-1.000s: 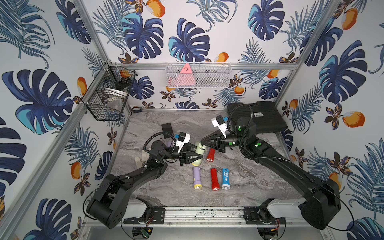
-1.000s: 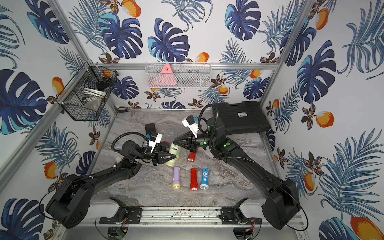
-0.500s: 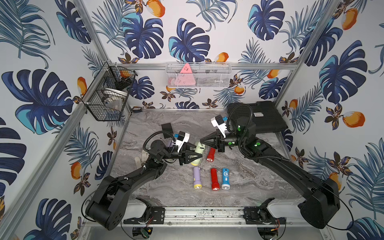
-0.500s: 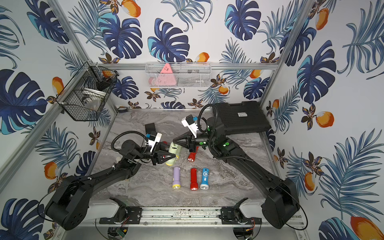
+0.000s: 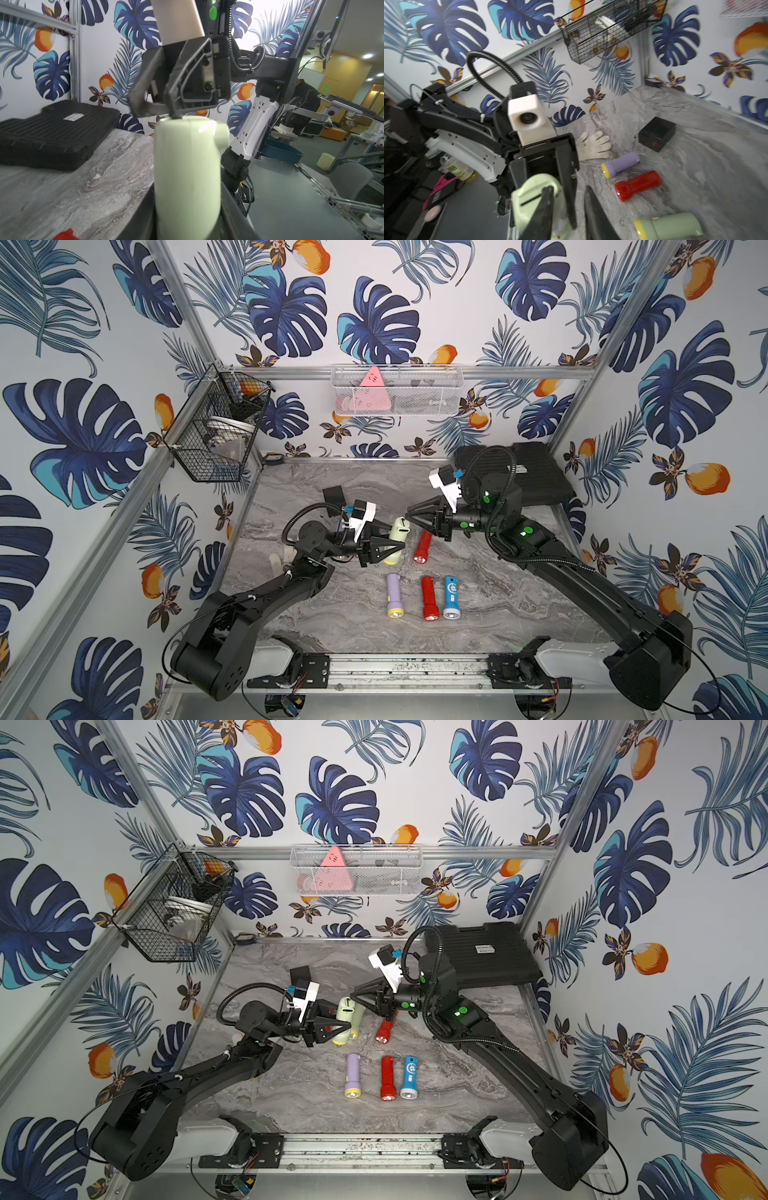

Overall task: Close the plug at the bottom of the flashlight
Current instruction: Close the plug of the flashlight, then place the flashlight at the center of the board.

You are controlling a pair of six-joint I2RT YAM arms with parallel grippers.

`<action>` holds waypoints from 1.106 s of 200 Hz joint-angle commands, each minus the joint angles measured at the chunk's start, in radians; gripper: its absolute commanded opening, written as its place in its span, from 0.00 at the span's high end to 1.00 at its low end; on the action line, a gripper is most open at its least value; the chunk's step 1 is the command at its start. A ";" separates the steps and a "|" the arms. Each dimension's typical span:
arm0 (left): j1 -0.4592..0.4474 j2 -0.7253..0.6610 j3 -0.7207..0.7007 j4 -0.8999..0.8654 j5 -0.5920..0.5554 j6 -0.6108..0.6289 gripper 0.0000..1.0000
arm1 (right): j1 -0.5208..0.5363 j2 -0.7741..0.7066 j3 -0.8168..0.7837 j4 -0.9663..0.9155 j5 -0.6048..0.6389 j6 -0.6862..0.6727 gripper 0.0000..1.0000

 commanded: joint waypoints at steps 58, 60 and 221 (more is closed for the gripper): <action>-0.010 -0.049 0.022 -0.028 -0.072 0.074 1.00 | 0.000 -0.100 -0.068 -0.016 0.438 0.044 0.32; -0.011 -0.056 0.022 -0.048 -0.083 0.080 1.00 | -0.001 -0.103 -0.072 -0.016 0.450 0.046 0.31; -0.126 -0.357 0.121 -1.636 -1.132 0.174 1.00 | -0.027 -0.061 -0.183 -0.174 0.783 0.109 0.00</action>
